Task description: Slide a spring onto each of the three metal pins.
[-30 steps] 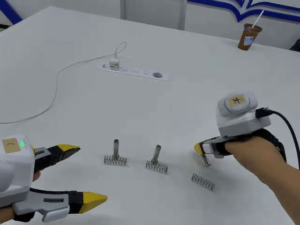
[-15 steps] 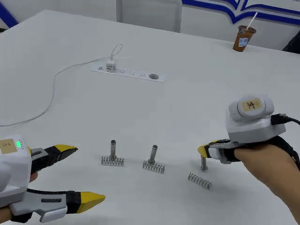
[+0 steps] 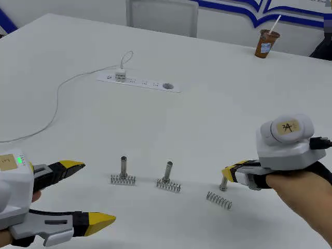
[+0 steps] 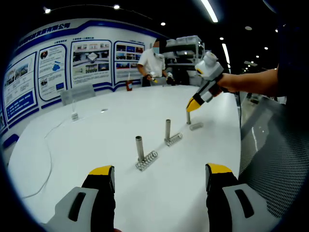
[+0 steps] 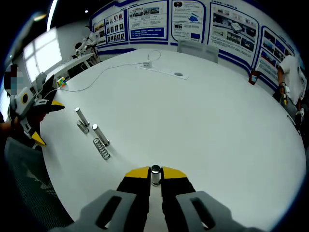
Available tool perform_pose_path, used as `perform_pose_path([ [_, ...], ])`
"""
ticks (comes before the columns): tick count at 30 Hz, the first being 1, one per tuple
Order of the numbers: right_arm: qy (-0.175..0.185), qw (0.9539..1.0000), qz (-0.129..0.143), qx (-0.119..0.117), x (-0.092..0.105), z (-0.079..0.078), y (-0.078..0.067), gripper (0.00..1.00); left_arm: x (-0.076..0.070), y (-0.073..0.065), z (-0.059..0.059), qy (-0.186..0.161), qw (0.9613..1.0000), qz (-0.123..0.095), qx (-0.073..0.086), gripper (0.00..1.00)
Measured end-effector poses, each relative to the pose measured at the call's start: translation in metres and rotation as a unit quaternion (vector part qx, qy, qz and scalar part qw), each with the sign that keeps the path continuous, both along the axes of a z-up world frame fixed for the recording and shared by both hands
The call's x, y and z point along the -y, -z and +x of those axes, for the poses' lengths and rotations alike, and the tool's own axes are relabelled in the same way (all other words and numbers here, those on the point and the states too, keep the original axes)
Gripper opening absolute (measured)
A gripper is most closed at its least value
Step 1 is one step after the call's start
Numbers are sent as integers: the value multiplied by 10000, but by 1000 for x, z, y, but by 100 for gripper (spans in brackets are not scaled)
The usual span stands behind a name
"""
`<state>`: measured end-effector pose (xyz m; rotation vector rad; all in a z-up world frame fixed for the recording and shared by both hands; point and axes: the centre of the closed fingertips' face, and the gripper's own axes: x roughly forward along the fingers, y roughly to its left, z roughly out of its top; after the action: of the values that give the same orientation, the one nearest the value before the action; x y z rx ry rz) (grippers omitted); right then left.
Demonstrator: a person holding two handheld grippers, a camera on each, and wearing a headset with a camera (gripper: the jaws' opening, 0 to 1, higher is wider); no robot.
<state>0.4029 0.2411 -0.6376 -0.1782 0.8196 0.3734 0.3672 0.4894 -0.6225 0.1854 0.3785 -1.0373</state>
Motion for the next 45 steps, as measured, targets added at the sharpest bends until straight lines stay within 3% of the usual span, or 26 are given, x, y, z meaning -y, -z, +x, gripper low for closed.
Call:
perform_pose_path([
  [7, -52, 10000, -21, 11, 2, -6, 2, 9, -1, 0, -1, 4, 10000, 20, 9, 78],
  [30, -177, 9997, 34, 172, 0, -3, 6, 9, 0, -4, -3, 3, 10000, 44, 37, 78],
  [45, -251, 9995, 14, 213, 4, -12, 3, 15, 1, -4, -4, 7, 10000, 33, 51, 78],
])
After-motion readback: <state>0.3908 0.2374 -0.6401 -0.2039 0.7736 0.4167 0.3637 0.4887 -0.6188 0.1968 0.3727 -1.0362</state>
